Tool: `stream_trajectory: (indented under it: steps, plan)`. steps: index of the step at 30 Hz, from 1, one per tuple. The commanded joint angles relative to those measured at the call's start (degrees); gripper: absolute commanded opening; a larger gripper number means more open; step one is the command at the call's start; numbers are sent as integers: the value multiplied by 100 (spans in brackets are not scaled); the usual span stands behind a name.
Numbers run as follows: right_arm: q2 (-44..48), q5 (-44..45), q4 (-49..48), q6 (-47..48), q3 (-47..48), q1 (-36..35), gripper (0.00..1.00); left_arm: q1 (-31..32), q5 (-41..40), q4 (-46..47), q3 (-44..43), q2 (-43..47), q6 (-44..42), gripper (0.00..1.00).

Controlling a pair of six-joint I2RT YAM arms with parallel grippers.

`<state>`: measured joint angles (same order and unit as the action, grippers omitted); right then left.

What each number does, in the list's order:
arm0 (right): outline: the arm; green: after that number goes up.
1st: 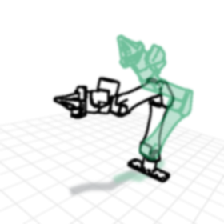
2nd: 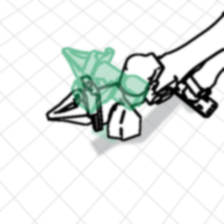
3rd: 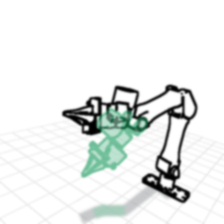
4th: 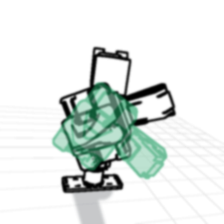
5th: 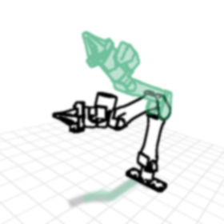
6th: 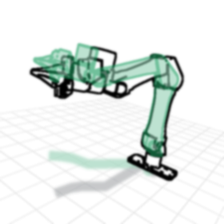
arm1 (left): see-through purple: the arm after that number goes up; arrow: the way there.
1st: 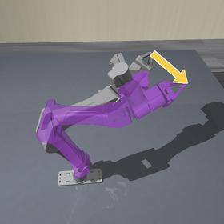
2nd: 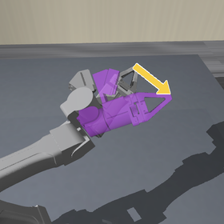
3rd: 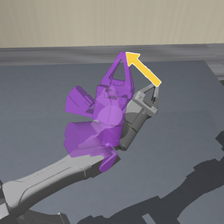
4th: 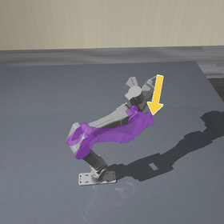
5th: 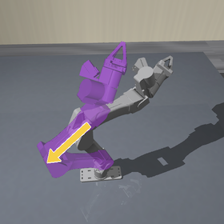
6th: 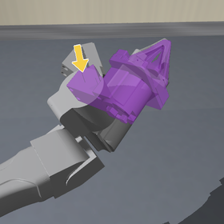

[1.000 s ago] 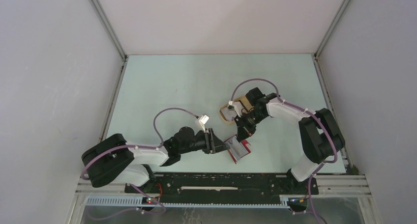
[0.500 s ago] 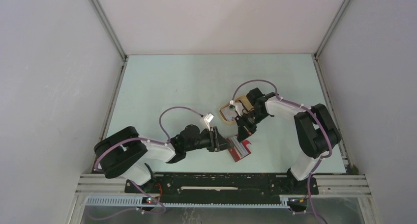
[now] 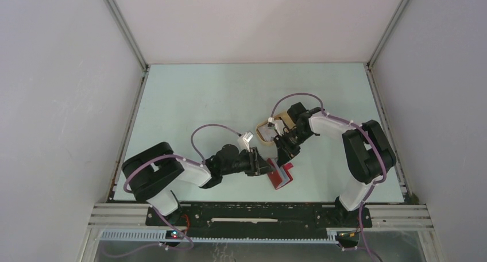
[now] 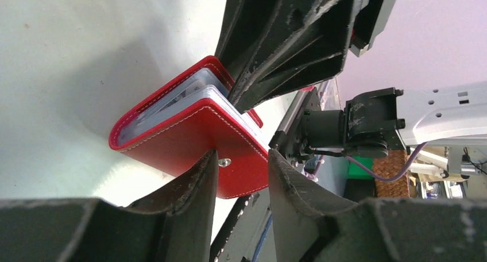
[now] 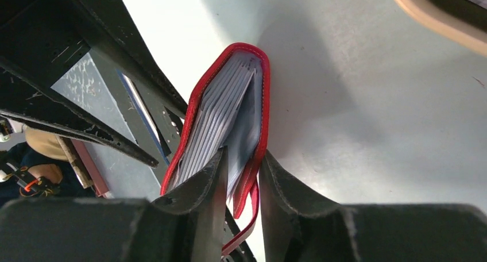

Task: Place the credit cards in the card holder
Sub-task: Close the card holder at the center of the board.

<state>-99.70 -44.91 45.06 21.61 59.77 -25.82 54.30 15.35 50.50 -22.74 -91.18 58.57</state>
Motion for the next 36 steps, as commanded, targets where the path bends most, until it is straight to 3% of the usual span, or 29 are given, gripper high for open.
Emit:
stream_trajectory:
  steps: [1,8,16,27,31,36]
  plan:
    - [375,224,3,-28,228,65,36,10,-73,223,-277,-147,32,42]
    - [814,578,17,64,226,300,43,-7,-66,215,-385,-254,4,42]
    - [1410,591,313,677,180,587,45,-59,-5,184,-499,-392,-123,41]
    - [3123,-898,498,2206,-366,1029,44,-95,1,-407,-737,-128,-1209,40]
    - [3507,-1323,256,2782,-845,815,41,-95,-213,-877,-791,122,-1737,40]
    - [3169,-482,-99,2794,-936,-121,28,-103,-321,-1291,-1024,155,-2135,39]
